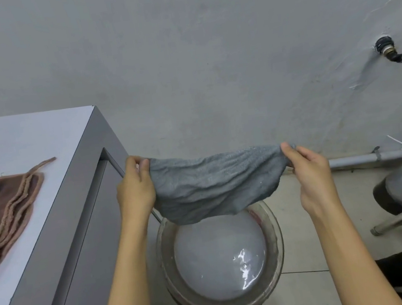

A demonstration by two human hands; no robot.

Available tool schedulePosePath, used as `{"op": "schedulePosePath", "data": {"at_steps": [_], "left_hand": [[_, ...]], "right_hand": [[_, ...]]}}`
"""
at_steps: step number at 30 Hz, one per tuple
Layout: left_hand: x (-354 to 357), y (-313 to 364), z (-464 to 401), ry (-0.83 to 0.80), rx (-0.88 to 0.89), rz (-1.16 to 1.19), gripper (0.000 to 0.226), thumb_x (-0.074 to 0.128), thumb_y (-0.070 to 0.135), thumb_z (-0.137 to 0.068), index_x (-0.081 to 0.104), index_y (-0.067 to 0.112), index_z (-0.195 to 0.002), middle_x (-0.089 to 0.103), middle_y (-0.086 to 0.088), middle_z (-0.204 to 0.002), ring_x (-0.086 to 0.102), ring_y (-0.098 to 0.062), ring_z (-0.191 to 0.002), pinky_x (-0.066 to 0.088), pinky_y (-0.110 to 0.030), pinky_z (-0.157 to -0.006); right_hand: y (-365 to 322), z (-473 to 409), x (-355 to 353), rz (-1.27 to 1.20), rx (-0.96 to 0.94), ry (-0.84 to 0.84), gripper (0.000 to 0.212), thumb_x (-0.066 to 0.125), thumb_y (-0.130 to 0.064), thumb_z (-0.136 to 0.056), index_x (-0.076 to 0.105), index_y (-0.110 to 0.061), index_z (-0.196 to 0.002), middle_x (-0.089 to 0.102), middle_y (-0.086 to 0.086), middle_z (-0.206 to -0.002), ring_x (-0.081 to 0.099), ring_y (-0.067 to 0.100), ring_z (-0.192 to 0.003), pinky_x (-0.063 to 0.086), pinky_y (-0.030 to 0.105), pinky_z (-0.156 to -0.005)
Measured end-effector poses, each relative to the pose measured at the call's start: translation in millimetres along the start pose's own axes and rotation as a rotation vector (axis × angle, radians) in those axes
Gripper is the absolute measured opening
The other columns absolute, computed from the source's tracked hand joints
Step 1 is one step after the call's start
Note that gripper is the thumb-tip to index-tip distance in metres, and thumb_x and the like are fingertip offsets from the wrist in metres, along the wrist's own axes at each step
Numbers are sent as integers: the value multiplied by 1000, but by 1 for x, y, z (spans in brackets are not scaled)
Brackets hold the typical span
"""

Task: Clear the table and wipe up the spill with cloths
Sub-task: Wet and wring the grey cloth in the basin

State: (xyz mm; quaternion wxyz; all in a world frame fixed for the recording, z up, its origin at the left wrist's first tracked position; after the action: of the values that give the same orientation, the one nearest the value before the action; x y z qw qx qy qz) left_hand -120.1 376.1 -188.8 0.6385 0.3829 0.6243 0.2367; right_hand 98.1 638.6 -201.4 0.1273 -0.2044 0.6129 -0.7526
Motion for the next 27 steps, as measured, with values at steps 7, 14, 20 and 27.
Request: {"op": "schedulePosePath", "data": {"at_steps": [7, 14, 20, 27], "left_hand": [[3, 10, -10, -115, -26, 391, 30, 48, 14, -96, 44, 26, -123, 61, 3, -82, 56, -16, -83, 44, -32, -82], [-16, 40, -7, 43, 194, 2, 30, 34, 11, -97, 35, 30, -122, 49, -11, -66, 48, -29, -63, 39, -39, -61], [-3, 27, -16, -75, 128, -256, 49, 42, 20, -97, 29, 39, -140, 59, -15, -80, 55, -34, -80, 45, -40, -75], [-1, 7, -16, -221, -113, -343, 65, 55, 49, -89, 42, 13, -140, 48, -15, -140, 41, -32, -131, 36, -41, -104]], "right_hand": [[2, -4, -5, -87, 35, 63, 26, 58, -21, -93, 62, -16, -67, 63, -11, -60, 57, 7, -76, 46, 18, -81], [4, -2, -2, -157, 30, 79, 33, 59, -17, -92, 56, -15, -59, 55, -12, -51, 52, 4, -64, 46, 18, -71], [17, 1, 1, -119, 73, 38, 22, 59, -19, -92, 62, -13, -72, 60, 3, -74, 56, 12, -75, 50, 18, -62], [22, -1, -7, -121, 144, 72, 15, 59, -10, -91, 50, -18, -82, 57, 4, -79, 55, 14, -71, 46, 25, -62]]}}
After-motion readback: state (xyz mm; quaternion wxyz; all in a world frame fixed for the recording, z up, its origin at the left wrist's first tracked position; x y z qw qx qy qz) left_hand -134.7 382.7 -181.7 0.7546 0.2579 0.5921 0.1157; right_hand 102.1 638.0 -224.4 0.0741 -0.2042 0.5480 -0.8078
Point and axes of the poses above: each hand's wrist, its own z-axis away from the middle knuckle, its own x-axis out of the palm, y = z × x, the point moved 8 cm from there along -z, towards the middle knuckle
